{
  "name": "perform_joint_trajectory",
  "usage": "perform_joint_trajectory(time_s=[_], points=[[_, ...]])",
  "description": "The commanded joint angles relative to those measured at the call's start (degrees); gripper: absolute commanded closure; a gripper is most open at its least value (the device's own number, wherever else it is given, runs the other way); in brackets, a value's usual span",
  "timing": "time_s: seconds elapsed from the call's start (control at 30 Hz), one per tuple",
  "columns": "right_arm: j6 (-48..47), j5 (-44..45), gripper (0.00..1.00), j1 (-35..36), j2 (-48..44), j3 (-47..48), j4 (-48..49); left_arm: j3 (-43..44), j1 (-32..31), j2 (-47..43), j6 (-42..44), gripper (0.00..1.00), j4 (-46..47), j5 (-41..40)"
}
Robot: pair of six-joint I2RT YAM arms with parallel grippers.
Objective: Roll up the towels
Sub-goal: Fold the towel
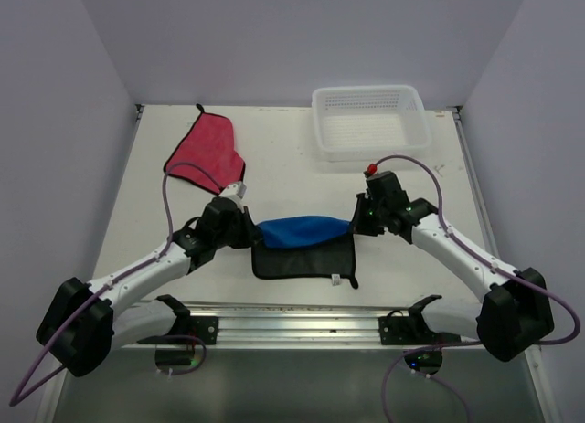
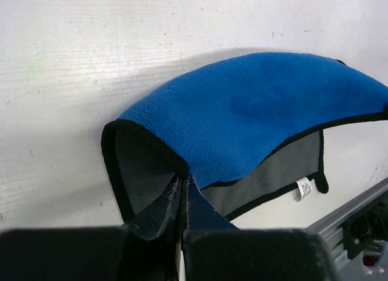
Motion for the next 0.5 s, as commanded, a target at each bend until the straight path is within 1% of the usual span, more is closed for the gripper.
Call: perform_joint_trajectory(time_s=[0.0,0.13,0.47], points=[[-1.5,-0.6,1.00,-0.1,-3.1,-1.0,-3.3,0.5,1.4,-2.3,-1.4,1.00,-2.1,2.8],[-1.8,-2.4,1.00,0.0,-4.6,-1.9,-3.9,0.5,3.0,-3.4,-1.6,1.00,-2.7,6.6],[-2.8,-3.2,1.00,3.4,-6.2,-5.1,-5.2,0.0,4.5,-5.2,-1.1,1.00,-5.9,9.3]])
